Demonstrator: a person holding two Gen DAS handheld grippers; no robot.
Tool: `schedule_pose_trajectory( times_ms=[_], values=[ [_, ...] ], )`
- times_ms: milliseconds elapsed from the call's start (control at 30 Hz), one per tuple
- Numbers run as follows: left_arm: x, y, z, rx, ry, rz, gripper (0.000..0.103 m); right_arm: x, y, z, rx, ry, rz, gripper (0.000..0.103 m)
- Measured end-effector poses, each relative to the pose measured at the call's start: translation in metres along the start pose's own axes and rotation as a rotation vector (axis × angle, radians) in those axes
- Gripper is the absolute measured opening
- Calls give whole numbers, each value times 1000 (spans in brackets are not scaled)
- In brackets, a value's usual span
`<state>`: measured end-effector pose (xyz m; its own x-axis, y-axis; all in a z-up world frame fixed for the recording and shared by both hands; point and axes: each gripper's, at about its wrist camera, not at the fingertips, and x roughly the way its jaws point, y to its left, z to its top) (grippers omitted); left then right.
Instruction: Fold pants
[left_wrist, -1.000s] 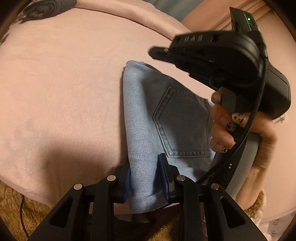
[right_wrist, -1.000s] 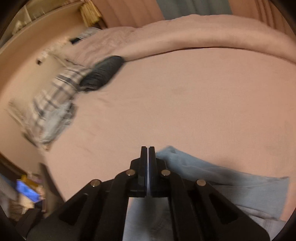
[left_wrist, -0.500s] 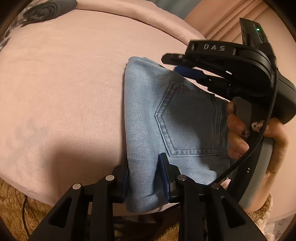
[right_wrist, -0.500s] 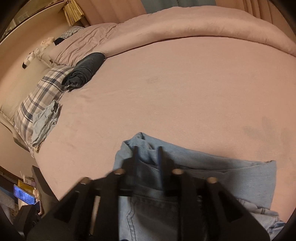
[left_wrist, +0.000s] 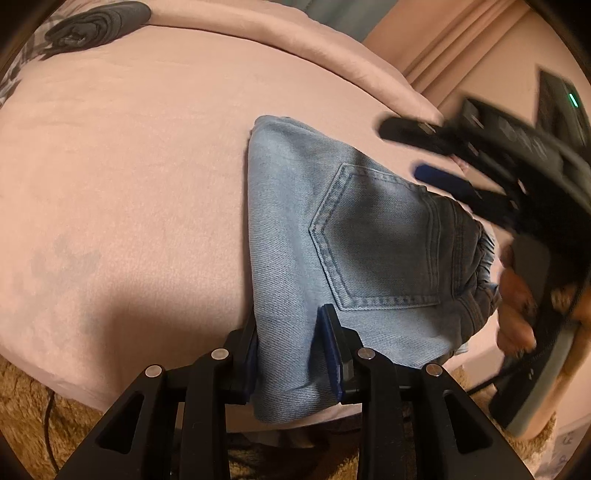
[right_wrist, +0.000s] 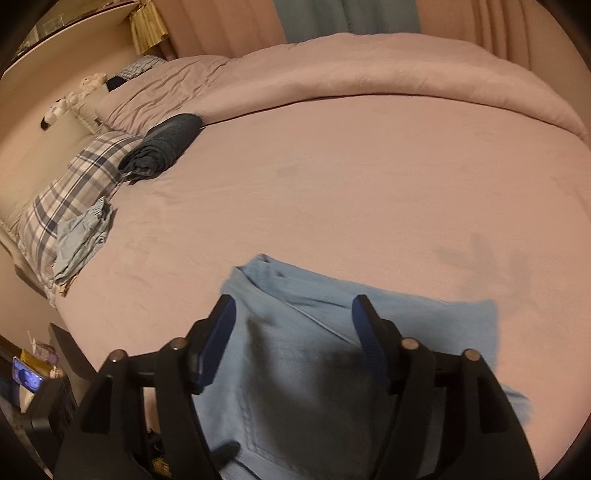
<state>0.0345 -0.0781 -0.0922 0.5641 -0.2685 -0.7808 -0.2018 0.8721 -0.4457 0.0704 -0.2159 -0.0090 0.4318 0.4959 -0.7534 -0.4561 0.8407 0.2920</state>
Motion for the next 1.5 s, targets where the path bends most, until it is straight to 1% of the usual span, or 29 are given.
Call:
schedule_pose_trajectory(
  times_ms=[33, 133, 200, 267, 300, 333, 367, 433, 533, 567, 733, 867, 900, 967, 1000, 1067, 1100, 1200, 1233, 1267, 1367, 1467, 1500],
  values=[
    [-2, 0, -1, 8, -3, -1, 30, -5, -4, -3, 8, -4, -13, 72],
    [-7, 0, -3, 25, -13, -8, 30, -26, -19, -19, 51, -38, -36, 72],
    [-10, 0, -5, 39, -7, -7, 30, -44, -25, -34, 77, -80, -50, 72],
    [-14, 0, -6, 72, 4, 0, 30, -63, -28, -51, 75, -127, -68, 74],
    [-18, 0, -5, 81, 7, 1, 30, -68, -29, -57, 82, -134, -64, 76],
    [-22, 0, -4, 84, 12, 0, 30, -74, -32, -63, 100, -134, -68, 83],
    [-26, 2, -3, 82, 13, -2, 30, -78, -35, -69, 121, -136, -85, 86],
    [-36, 4, 0, 76, 0, -3, 30, -85, -42, -77, 144, -143, -147, 87],
    [-48, 7, 4, 81, -27, 12, 30, -86, -53, -81, 176, -123, -233, 87],
    [-51, 7, 5, 87, -32, 21, 30, -87, -57, -82, 195, -118, -248, 87],
    [-64, 7, 15, 91, -62, 34, 30, -79, -66, -81, 230, -92, -222, 87],
    [-64, 6, 20, 107, -59, 47, 30, -59, -67, -86, 235, -35, -220, 87],
    [-63, 5, 21, 114, -56, 51, 30, -52, -68, -87, 237, -22, -206, 85],
    [-63, 6, 25, 113, -54, 48, 30, -44, -69, -92, 258, -17, -156, 62],
    [-62, 6, 27, 110, -52, 44, 30, -43, -69, -94, 274, -23, -153, 59],
    [-62, 7, 33, 103, -49, 30, 30, -52, -62, -93, 244, -56, -174, 45],
    [-63, 7, 36, 99, -49, 23, 30, -60, -57, -92, 234, -82, -181, 42],
    [-61, 10, 48, 89, -53, -7, 30, -80, -53, -89, 253, -140, -145, 38],
    [-59, 12, 54, 82, -55, -16, 33, -85, -51, -88, 253, -149, -138, 38],
    [-55, 14, 59, 77, -54, -22, 38, -87, -49, -88, 245, -148, -138, 38],
    [-39, 17, 74, 59, -32, -9, 38, -81, -50, -92, 232, -121, -167, 39],
    [-21, 14, 86, 78, -16, -18, 38, -63, -64, -96, 265, -55, -188, 41],
    [-16, 12, 88, 85, -5, -16, 38, -59, -67, -98, 269, -49, -186, 42]
  ],
)
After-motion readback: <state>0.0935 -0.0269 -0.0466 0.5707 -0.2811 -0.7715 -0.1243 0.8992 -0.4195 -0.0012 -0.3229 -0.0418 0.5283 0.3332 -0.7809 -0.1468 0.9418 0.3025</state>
